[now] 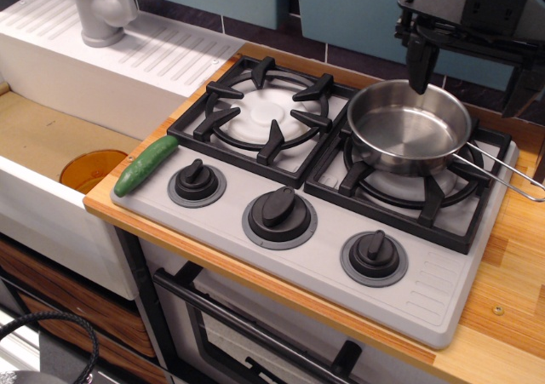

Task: Put pot or pan on stove and put pickle in pot or pan

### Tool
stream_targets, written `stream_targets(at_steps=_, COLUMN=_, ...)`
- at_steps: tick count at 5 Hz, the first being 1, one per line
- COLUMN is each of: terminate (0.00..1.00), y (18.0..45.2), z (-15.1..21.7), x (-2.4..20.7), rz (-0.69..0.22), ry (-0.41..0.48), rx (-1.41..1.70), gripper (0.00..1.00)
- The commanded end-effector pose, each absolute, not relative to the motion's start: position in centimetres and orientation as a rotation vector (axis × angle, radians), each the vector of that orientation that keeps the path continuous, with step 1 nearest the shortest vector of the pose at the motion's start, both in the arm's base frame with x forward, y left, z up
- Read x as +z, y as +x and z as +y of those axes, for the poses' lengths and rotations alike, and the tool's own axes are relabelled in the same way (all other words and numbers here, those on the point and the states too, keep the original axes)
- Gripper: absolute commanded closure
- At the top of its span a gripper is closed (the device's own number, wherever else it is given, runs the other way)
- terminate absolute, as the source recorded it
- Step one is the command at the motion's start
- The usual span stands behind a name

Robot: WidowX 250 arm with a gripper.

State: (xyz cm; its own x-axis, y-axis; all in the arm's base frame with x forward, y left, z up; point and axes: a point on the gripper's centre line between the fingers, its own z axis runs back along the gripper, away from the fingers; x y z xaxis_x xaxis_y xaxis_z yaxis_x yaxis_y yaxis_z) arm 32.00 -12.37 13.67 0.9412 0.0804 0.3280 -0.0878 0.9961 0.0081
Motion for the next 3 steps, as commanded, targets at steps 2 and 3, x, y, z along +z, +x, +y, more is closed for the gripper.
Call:
stream_targets(at_steps=2, terminate=0.0, y=33.7, z=-11.1, x=13.5, rz=-0.343, ry=0.016, rx=0.057, gripper=0.0)
stream_targets(at_steps=3, terminate=0.0, y=34.9, z=-9.1, x=13.2, rz=-0.353, ry=0.012, rx=0.026, gripper=0.0)
